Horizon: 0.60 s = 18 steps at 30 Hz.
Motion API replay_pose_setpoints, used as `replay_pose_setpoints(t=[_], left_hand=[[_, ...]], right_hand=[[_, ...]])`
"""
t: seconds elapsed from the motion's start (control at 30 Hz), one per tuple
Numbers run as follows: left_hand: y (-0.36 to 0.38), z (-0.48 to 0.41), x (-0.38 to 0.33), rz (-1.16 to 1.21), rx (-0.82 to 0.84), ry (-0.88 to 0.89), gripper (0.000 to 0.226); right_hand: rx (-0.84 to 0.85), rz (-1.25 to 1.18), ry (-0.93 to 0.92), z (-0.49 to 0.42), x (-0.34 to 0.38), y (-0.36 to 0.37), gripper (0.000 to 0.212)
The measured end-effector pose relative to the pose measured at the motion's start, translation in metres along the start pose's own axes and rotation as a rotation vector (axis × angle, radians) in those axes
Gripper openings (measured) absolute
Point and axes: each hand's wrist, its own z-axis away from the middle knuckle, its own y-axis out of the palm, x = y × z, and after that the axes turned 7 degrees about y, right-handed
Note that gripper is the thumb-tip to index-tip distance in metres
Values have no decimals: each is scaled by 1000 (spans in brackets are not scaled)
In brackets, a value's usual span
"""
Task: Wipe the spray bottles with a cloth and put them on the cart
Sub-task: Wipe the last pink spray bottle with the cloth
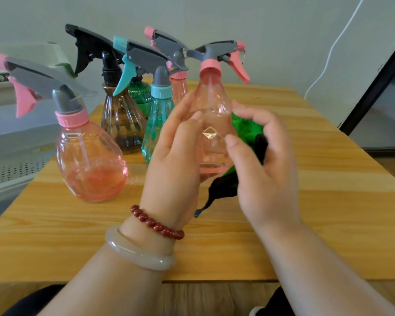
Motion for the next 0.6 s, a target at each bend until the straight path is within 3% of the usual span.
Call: replay_pose_setpoints(t=[0.13,0.4,0.5,0.6], left_hand=[[-7,-7,-2,17,93,-34,41],[-18,-7,-2,-166,116,-1,66],[-20,-11,1,-128,98,-9,64],[-18,-10,2,-118,120,2,48]], right_hand=[[22,160,-276,6,-6,-3,27],[-15,96,-219,-1,-5,-8,23],[101,59,-251,1,-2,-7,26],[196,185,-408,0,-2,-5,19]])
